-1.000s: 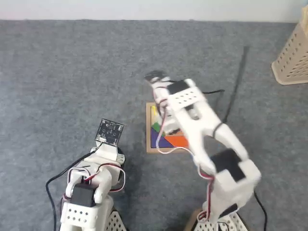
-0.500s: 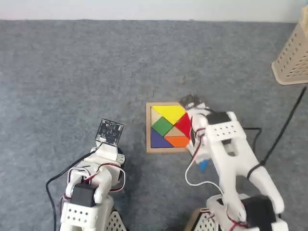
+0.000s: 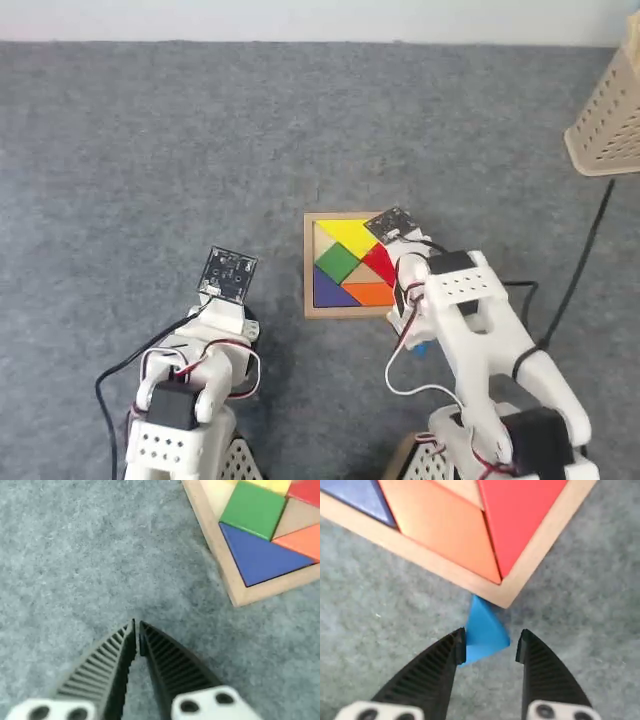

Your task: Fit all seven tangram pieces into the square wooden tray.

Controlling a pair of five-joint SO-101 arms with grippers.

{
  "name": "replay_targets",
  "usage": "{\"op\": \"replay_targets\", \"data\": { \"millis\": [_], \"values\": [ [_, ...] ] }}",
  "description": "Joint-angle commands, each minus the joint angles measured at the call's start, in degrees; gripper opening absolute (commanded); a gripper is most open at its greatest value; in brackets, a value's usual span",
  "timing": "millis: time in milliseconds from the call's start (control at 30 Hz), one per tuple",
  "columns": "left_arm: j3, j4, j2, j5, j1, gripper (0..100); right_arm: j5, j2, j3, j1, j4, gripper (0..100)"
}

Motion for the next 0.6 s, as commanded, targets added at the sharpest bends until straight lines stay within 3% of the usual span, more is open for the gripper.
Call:
{"op": "replay_targets", "data": {
  "millis": [0, 567],
  "values": [
    [-1.0, 0.4, -1.1, 0.4, -0.2, 1, 1.2, -2.7, 1.0, -0.5, -2.8, 17.0],
    [-1.0, 0.4, -1.1, 0.4, -0.2, 1, 1.2, -2.7, 4.8, -0.5, -6.5, 15.7]
  ]
}}
